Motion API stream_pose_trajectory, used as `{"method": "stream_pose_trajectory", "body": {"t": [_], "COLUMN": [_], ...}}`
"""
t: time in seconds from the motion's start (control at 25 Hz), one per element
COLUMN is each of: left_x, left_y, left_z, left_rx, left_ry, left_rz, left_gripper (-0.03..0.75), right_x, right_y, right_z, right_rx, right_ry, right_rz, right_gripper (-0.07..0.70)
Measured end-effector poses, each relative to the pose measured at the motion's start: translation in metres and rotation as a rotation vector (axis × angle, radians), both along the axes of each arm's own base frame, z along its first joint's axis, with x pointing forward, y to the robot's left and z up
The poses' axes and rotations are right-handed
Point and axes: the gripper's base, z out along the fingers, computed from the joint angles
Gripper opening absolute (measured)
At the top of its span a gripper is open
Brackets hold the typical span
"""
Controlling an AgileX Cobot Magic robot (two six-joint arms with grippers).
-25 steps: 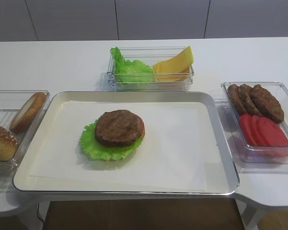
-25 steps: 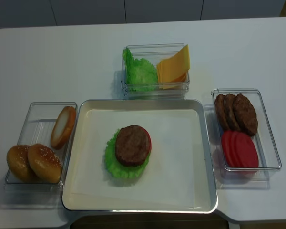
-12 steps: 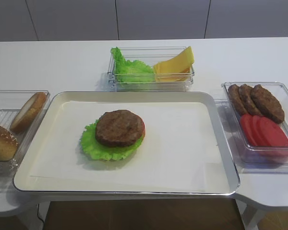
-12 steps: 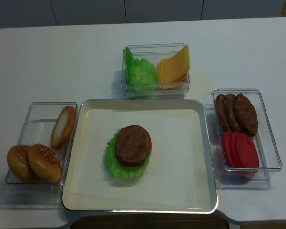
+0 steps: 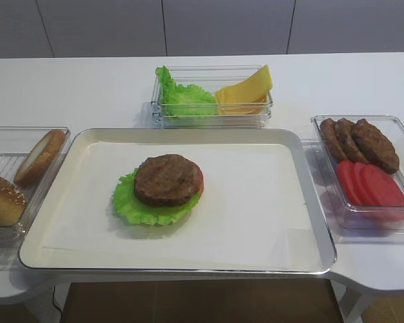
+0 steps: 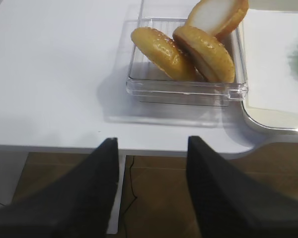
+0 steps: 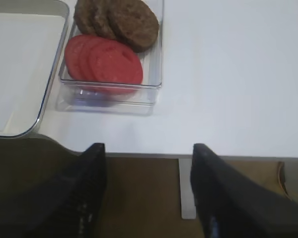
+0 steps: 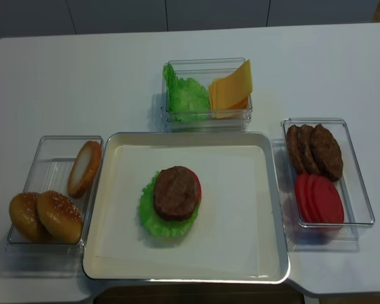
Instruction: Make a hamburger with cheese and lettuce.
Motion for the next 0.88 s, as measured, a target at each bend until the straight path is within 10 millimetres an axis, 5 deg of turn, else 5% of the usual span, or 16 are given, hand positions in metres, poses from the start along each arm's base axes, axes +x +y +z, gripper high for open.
{"method": "stream_pose_trajectory", "body": {"t": [0.52, 0.88], "left_x": [0.000, 0.000], "left_y": [0.000, 0.000], "left_z": [0.000, 0.000], "left_rx": [0.000, 0.000], "left_ry": [0.000, 0.000], "left_rz": [0.000, 0.000], "left_gripper": [0.336, 0.336], "right_x": [-0.011, -0.016], "right_y": [0.005, 0.007], "right_z": [-0.040, -0.046], "right_rx": [0.004, 0.022], "right_ry": [-0.113, -0.145], "right_rz": [0.011, 0.001], "right_gripper": [0.426, 0.426]}}
